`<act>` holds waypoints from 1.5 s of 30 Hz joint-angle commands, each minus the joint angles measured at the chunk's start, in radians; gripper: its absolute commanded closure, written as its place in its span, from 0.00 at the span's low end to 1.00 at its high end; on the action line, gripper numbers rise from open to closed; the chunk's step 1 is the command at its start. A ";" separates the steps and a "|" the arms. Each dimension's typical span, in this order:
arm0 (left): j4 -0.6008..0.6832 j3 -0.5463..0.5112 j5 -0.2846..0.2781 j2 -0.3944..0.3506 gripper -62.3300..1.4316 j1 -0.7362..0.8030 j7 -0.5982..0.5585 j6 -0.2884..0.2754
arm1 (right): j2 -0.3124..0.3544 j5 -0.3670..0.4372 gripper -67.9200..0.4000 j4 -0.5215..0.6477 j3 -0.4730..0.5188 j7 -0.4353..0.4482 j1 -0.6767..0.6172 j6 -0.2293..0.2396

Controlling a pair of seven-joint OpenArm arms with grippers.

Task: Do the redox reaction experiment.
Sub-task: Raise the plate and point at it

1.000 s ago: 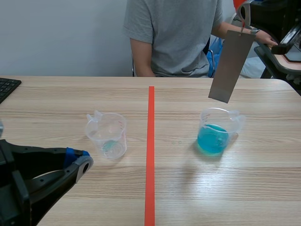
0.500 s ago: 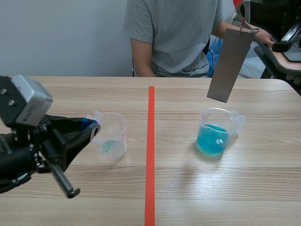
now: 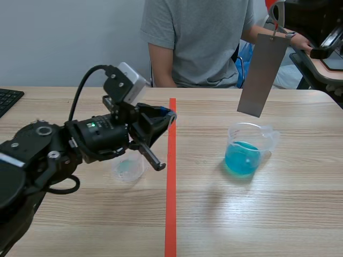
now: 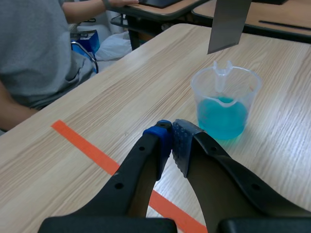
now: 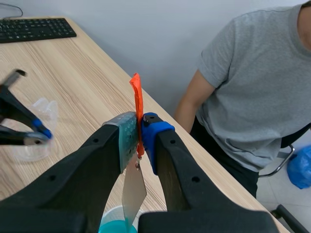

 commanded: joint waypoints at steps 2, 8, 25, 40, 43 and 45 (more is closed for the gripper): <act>-0.045 0.015 0.013 0.036 0.93 -0.065 -0.049 0.000 | 0.016 0.017 0.98 0.006 0.014 0.007 0.017 0.006; -0.218 0.041 0.088 0.119 0.93 -0.189 -0.138 0.000 | 0.016 0.017 0.98 0.006 0.014 0.007 0.017 0.006; -0.401 0.134 0.201 0.229 0.92 -0.301 -0.206 0.091 | 0.016 0.018 0.98 0.006 0.014 0.008 0.017 0.006; -0.410 0.134 0.196 0.226 0.92 -0.301 -0.207 0.091 | 0.016 0.018 0.98 0.006 0.014 0.008 0.017 0.006; -0.410 0.134 0.196 0.226 0.92 -0.301 -0.207 0.091 | 0.016 0.018 0.98 0.006 0.014 0.008 0.017 0.006; -0.410 0.134 0.196 0.226 0.92 -0.301 -0.207 0.091 | 0.016 0.018 0.98 0.006 0.014 0.008 0.017 0.006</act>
